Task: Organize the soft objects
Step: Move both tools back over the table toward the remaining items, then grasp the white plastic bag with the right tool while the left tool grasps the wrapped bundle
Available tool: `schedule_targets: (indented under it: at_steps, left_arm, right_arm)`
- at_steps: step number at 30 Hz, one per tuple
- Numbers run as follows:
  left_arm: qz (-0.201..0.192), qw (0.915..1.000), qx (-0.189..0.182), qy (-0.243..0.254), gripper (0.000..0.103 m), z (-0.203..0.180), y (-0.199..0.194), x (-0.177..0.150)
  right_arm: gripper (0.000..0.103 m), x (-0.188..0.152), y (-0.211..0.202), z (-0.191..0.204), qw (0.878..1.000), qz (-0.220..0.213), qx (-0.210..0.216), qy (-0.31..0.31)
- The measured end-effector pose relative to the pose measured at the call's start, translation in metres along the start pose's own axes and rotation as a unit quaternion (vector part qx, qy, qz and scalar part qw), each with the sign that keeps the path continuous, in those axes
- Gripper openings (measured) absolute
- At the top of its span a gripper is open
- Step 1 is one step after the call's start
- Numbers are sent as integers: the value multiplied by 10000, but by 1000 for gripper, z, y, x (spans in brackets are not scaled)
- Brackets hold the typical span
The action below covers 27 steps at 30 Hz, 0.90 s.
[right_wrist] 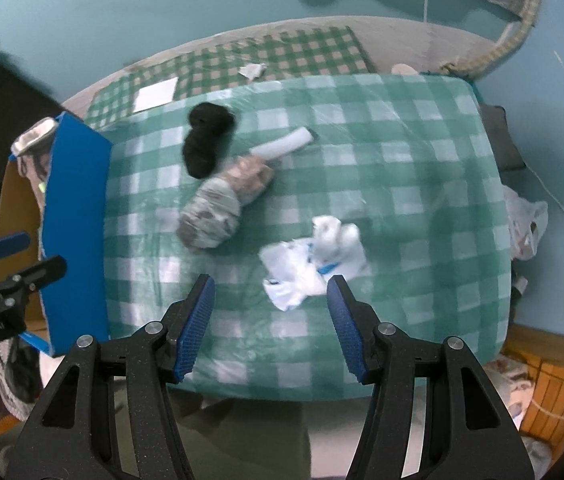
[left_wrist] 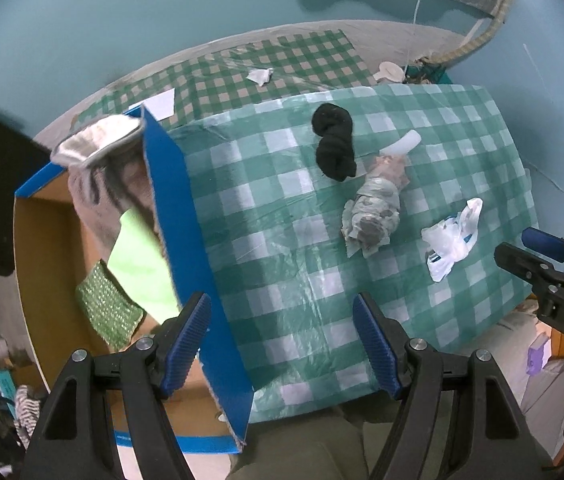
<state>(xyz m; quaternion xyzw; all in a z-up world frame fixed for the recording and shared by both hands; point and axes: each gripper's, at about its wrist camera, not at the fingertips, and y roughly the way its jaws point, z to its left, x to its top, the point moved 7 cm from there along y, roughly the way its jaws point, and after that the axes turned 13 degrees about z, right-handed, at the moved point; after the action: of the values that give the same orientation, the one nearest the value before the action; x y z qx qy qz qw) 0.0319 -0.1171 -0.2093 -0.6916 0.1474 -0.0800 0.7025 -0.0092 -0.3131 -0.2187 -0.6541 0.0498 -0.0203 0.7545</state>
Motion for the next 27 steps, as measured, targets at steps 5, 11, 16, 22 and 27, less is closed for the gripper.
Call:
schedule_targets:
  at_steps: [5, 11, 16, 22, 27]
  left_arm:
    - [35, 9999, 46, 161, 75, -8, 5, 8]
    - [94, 9991, 147, 383, 75, -19, 16, 19]
    - [113, 9985, 213, 496, 75, -25, 25, 30]
    - [216, 9979, 231, 557, 75, -31, 41, 43]
    - [236, 9977, 184, 611, 75, -38, 51, 51]
  right_arm:
    - [57, -2, 6, -13, 9997, 57, 75, 226]
    - [57, 1, 24, -25, 9986, 221, 182, 442]
    - [57, 5, 42, -32, 9973, 346, 243, 599]
    - [58, 13, 66, -39, 9942, 450, 408, 891]
    - [58, 17, 80, -41, 9918, 568, 513, 1028]
